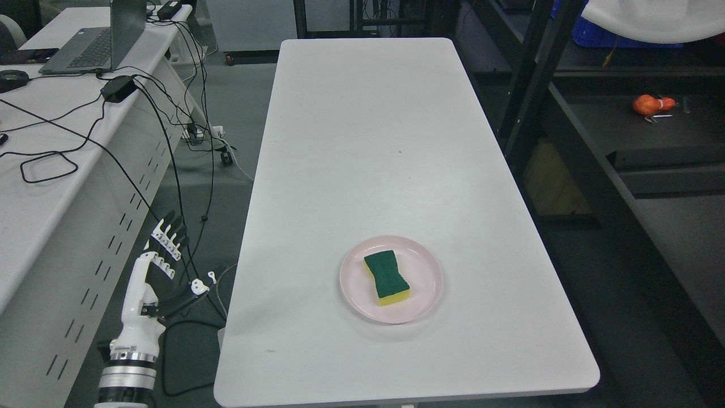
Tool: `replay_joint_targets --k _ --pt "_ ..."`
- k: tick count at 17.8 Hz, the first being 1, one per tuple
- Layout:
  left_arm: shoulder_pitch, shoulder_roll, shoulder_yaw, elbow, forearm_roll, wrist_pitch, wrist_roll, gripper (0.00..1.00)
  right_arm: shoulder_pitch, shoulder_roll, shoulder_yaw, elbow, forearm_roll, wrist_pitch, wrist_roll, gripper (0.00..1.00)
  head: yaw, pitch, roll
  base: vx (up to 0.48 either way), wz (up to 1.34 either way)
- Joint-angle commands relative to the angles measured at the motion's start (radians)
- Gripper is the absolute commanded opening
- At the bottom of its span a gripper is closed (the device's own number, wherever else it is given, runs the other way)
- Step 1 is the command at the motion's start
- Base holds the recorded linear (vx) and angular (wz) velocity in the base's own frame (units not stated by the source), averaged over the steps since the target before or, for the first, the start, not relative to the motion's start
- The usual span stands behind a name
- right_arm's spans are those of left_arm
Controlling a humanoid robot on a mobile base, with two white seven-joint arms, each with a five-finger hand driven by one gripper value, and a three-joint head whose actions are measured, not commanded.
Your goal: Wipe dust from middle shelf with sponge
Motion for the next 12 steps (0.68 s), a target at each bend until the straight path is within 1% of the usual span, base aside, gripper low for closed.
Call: replay_joint_targets --k 1,6,8,11,12 --pt "0.009 0.003 -0.001 -0.001 0.0 0.001 -0.001 0.99 0.0 -0.017 0.0 -0.017 0.0 0.072 0.001 1.0 0.0 0.0 0.0 0.0 0.0" --pt "0.001 0.003 -0.001 0.0 -0.003 -0.004 -0.001 0.99 0.0 -0.017 0.0 -0.017 0.0 0.072 0.001 1.0 0.0 0.0 0.0 0.0 0.0" --pt "-0.028 0.015 0.001 0.008 -0.009 -0.009 -0.018 0.99 0.0 -0.017 0.0 -0.017 0.0 0.072 0.001 1.0 0.0 0.0 0.0 0.0 0.0" --pt "-0.098 0.097 0.001 0.037 -0.087 -0.042 -0.082 0.99 0.0 -0.017 0.0 -0.017 0.0 0.072 0.001 1.0 0.0 0.0 0.0 0.0 0.0" --pt "-0.137 0.118 -0.001 0.061 -0.157 -0.083 -0.099 0.99 0.0 -0.017 0.0 -0.017 0.0 0.072 0.001 1.0 0.0 0.0 0.0 0.0 0.0"
